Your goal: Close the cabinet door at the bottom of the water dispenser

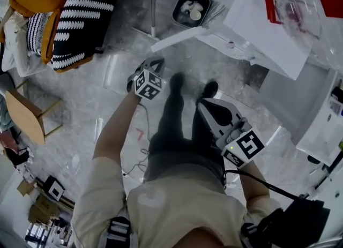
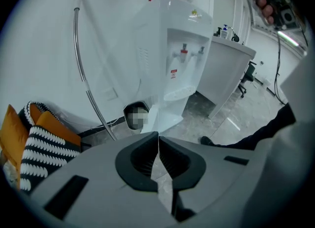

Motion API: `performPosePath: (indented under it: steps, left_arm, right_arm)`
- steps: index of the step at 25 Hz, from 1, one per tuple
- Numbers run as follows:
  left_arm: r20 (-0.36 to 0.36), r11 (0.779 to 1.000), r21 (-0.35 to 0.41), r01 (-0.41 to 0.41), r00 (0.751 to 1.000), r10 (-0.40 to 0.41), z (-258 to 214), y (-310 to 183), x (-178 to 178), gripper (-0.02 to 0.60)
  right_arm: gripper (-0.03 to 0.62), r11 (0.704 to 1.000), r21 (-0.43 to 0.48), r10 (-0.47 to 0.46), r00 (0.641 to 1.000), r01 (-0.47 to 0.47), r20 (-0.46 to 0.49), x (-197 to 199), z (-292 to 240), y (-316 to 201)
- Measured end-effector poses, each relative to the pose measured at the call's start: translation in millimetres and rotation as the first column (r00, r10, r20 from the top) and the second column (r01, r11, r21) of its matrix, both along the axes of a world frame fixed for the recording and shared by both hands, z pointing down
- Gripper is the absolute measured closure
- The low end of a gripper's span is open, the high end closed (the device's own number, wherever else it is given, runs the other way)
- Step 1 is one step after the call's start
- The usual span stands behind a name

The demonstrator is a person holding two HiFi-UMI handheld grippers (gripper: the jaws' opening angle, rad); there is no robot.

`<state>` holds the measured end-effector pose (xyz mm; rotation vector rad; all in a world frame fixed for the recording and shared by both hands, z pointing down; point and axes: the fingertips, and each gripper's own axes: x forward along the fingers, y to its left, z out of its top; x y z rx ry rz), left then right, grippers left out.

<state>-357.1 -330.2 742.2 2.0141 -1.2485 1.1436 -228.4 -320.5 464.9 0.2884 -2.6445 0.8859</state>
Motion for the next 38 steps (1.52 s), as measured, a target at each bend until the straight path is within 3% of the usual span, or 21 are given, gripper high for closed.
performPosePath:
  steps: [3, 4, 6, 12, 21, 31, 38]
  left_arm:
    - [0.018, 1.0, -0.023, 0.01, 1.0, -0.01, 24.4, 3.7, -11.7, 0.586]
    - [0.016, 0.999, -0.036, 0.015, 1.0, -0.015, 33.0, 4.4, -14.6, 0.563]
    - [0.007, 0.998, -0.062, 0.03, 1.0, -0.03, 50.1, 4.1, -19.8, 0.445]
    - [0.049, 0.992, -0.118, 0.04, 0.998, -0.035, 91.2, -13.5, -38.2, 0.359]
    - [0.114, 0.96, -0.277, 0.047, 0.993, -0.016, 167.3, -22.1, -52.5, 0.35]
    - [0.152, 0.941, -0.333, 0.056, 0.988, -0.005, 212.3, -27.4, -59.3, 0.35]
    - [0.141, 0.928, -0.349, 0.128, 0.986, -0.083, 220.4, -17.7, -60.0, 0.351]
  right_arm:
    - [0.583, 1.0, -0.004, -0.005, 1.0, 0.005, -0.011, -4.7, 13.2, 4.0]
    - [0.583, 1.0, -0.01, -0.006, 1.0, 0.006, -0.013, -6.1, 18.2, 5.7]
    - [0.583, 1.0, -0.025, -0.009, 1.0, 0.009, -0.011, -9.2, 28.3, 8.1]
    - [0.583, 0.999, -0.039, 0.001, 1.0, -0.001, -0.004, -18.0, 40.2, 3.0]
    - [0.583, 0.997, -0.078, -0.005, 0.996, -0.002, -0.086, -6.7, 79.7, 5.3]
    - [0.583, 0.994, -0.113, -0.011, 0.993, -0.003, -0.118, 4.7, 107.0, 4.1]
    - [0.583, 0.991, -0.134, -0.02, 0.99, 0.002, -0.137, 12.9, 113.7, 9.9]
